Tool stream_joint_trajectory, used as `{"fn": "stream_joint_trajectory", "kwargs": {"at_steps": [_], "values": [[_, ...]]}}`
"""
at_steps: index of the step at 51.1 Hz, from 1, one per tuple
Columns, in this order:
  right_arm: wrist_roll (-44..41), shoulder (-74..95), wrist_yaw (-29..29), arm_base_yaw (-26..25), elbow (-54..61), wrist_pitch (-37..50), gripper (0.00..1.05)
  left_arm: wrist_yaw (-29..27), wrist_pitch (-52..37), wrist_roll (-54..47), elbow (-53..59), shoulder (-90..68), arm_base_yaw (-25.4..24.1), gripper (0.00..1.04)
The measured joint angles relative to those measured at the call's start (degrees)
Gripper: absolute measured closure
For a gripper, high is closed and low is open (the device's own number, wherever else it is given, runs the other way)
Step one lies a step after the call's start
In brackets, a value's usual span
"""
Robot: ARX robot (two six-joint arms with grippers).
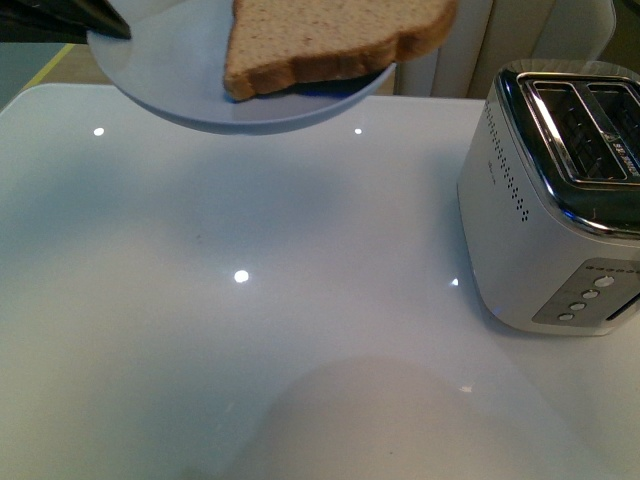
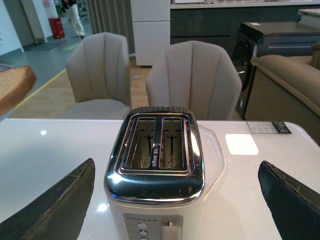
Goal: Left arm holds plate, right arm toasts bread
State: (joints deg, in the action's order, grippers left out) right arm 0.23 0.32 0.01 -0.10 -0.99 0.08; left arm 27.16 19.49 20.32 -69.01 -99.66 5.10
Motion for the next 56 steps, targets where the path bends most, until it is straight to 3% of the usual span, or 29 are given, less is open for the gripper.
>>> {"fn": "stream_joint_trajectory", "kwargs": {"at_steps": [18,21,23,37,56], "values": [[0.2,0.33,-0.37,-0.02,-0.15,-0.46,0.09,-1.25,0.0,3.93,-0.09,0.15,6.73,1.02],[7.91,9.44,-3.19,1.62,-5.97,-13.62,0.09,-1.33,0.02,4.07,-0.09,0.26,6.84,1.02],[11.96,16.02,-4.09,3.21,-8.5,-15.72,0.09,-1.44,0.02,4.22,-0.09,0.46,6.86,1.02],[23.34,51.45,-5.77,10.23,-23.06,6.43,0.09,-1.51,0.9,4.2,-0.2,0.59,6.91,1.02],[33.51,73.61,-8.68,19.15,-32.76,17.73,0.09,-1.64,1.55,4.24,-1.05,0.59,7.08,1.02]]}}
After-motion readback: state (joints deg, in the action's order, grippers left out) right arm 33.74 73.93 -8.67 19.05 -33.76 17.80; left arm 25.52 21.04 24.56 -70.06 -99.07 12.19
